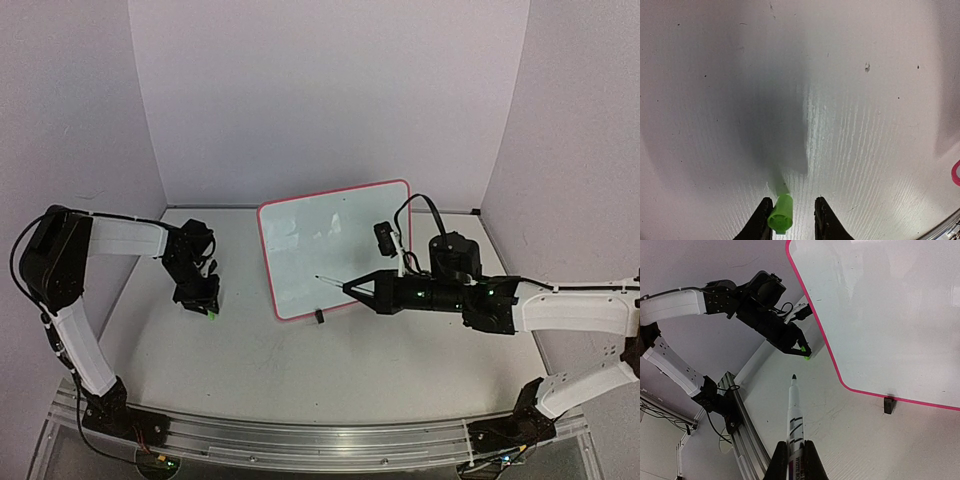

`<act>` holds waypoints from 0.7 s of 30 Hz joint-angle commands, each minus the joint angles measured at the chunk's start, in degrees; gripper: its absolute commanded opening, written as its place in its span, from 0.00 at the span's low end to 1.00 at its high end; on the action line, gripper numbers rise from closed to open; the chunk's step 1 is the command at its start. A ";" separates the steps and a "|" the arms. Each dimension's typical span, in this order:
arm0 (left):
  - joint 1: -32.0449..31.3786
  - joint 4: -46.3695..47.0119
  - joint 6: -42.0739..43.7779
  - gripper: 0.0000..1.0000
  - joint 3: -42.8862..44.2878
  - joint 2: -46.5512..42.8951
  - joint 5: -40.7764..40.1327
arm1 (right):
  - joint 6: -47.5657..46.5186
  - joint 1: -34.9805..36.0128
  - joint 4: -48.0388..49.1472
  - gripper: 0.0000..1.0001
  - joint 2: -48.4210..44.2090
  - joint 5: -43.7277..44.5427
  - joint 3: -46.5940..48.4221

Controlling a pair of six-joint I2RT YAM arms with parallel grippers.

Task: Write a sentence on the whiteboard
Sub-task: Put down the pen cap at the corner of the board, then hold the whiteboard at the center of the board.

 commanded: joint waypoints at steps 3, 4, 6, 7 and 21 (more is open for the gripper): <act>0.33 0.43 0.94 0.38 2.42 0.04 0.11 | 0.37 -0.07 2.06 0.00 -0.04 -0.23 1.13; 0.33 0.32 1.01 0.40 2.48 0.08 0.09 | 0.38 -0.06 2.06 0.00 -0.06 -0.17 1.11; 0.33 0.17 1.08 0.44 2.52 0.15 -0.04 | 0.39 -0.06 2.05 0.00 -0.11 -0.15 1.04; 0.33 0.06 1.14 0.46 2.52 0.07 -0.20 | 0.39 -0.09 2.01 0.00 -0.13 -0.10 1.03; 0.33 4.31 7.84 0.55 2.66 -15.64 -2.46 | -0.25 -0.24 4.85 0.00 -0.72 -1.43 0.71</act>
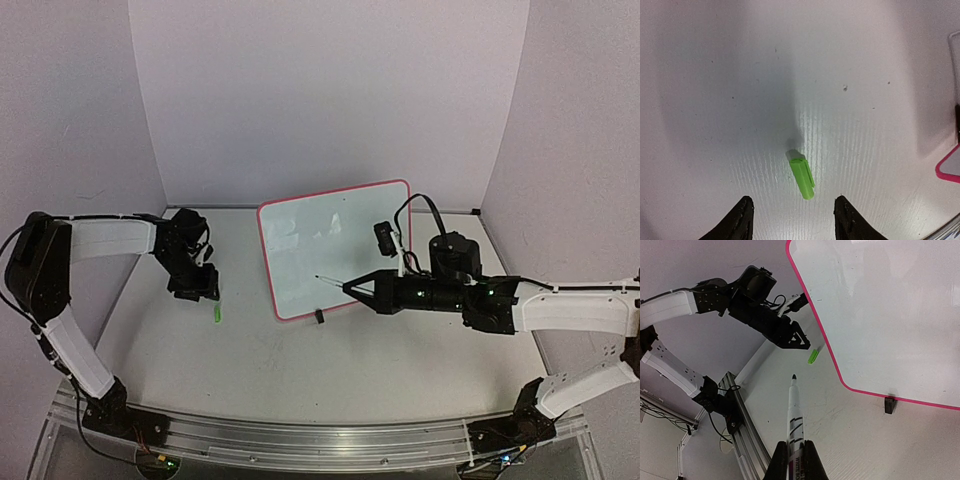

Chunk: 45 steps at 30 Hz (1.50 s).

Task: Write a sentence on the whiteboard
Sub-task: Hold the whiteboard at the center of the board, then write a sentence on the whiteboard.

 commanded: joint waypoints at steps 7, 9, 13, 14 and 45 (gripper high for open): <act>0.33 8.55 15.21 0.56 6.79 -14.25 20.46 | -1.84 -5.63 9.86 0.00 1.54 -10.09 2.06; 0.33 10.06 17.50 0.56 7.57 -14.00 25.41 | -2.57 -7.54 11.48 0.00 3.15 -14.65 3.04; 0.33 15.23 17.97 0.57 7.89 -11.66 31.27 | -3.57 -11.27 14.39 0.00 6.82 -22.66 5.20; 0.33 16.48 17.98 0.56 7.92 -10.96 32.38 | -3.81 -12.02 14.88 0.00 7.49 -23.78 5.78; -1.11 22.21 22.78 0.22 14.80 0.13 43.94 | -15.44 -12.07 3.85 0.00 25.58 -19.66 28.07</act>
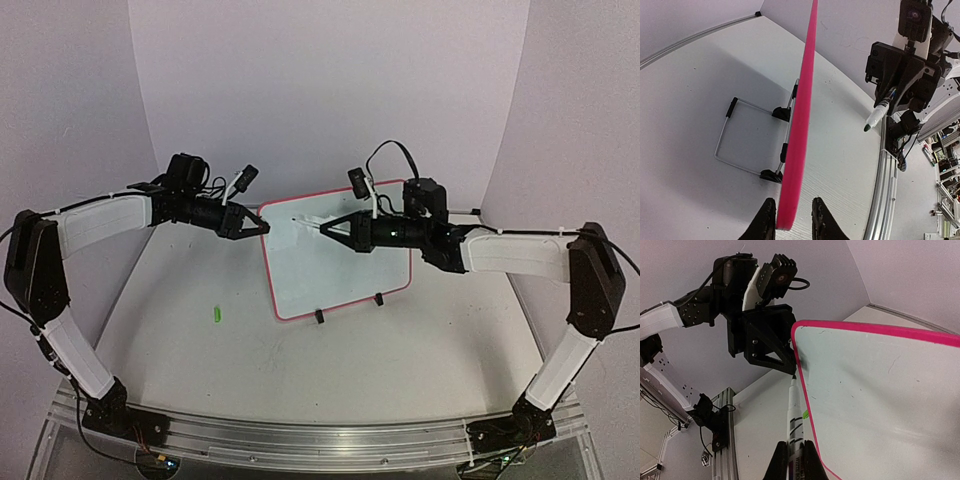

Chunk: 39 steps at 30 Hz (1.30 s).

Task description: Write a sentence on the whiteboard

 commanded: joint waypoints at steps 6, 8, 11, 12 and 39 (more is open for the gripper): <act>-0.14 0.63 4.18 0.08 0.73 -0.44 -0.42 | -2.73 2.06 -3.52 0.00 3.99 0.80 7.07; -0.13 0.39 4.96 0.04 0.44 -0.58 -1.00 | -2.73 2.45 -3.52 0.00 4.17 0.38 7.42; -0.14 -0.09 5.85 0.01 0.07 -0.44 -1.70 | -2.88 3.07 -3.51 0.00 4.13 0.06 7.51; -0.17 -0.15 6.02 0.00 -0.06 -0.36 -1.72 | -2.88 3.28 -3.46 0.00 4.08 0.10 7.47; -0.24 -1.19 7.76 0.00 -0.21 -0.70 -0.85 | -1.04 3.91 -1.66 0.00 8.33 7.30 12.40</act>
